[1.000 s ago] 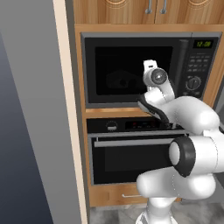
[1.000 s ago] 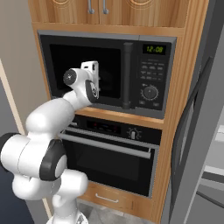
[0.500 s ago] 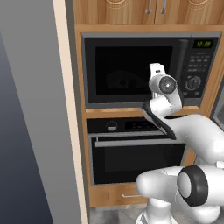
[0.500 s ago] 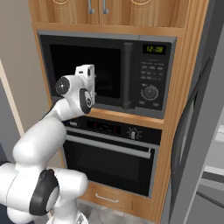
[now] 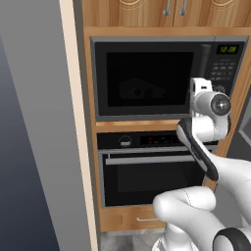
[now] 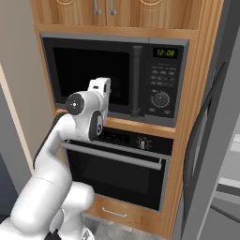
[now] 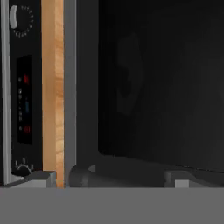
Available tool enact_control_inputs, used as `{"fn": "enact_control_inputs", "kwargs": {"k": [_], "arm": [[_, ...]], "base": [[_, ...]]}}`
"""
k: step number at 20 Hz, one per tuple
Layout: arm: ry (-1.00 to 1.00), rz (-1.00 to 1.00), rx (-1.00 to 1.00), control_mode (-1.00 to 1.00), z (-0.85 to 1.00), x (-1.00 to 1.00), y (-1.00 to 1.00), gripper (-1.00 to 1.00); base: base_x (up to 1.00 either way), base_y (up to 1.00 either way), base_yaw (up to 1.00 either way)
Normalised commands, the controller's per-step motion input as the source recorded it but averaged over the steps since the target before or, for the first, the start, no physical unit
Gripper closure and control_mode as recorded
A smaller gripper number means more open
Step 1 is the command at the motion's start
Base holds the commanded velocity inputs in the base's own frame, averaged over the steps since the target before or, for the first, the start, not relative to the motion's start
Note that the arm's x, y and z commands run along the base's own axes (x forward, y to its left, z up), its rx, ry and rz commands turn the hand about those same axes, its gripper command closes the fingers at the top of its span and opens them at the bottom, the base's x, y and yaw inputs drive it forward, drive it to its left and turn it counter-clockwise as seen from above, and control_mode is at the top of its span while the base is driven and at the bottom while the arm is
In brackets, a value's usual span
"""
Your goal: Place the tupperware containing the chicken drumstick and broccoli meal in the microwave. Close the microwave door and press the start button to reheat the meal.
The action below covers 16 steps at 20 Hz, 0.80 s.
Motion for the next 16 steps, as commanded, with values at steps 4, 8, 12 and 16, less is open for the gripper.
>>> {"fn": "enact_control_inputs", "kwargs": {"k": [4,8,12,16], "arm": [[0.0,0.0,0.03,-1.0,0.0,-0.27,-0.52,-1.0],[0.0,0.0,0.01,-1.0,0.0,-0.09,-0.31,-1.0],[0.01,0.0,0.0,-1.0,0.0,-0.05,-0.38,1.0],[0.03,0.0,0.0,-1.0,0.0,-0.21,-0.56,1.0]], "base": [[0.0,0.0,0.0],[0.0,0.0,0.0],[0.0,0.0,0.0],[0.0,0.0,0.0]]}}
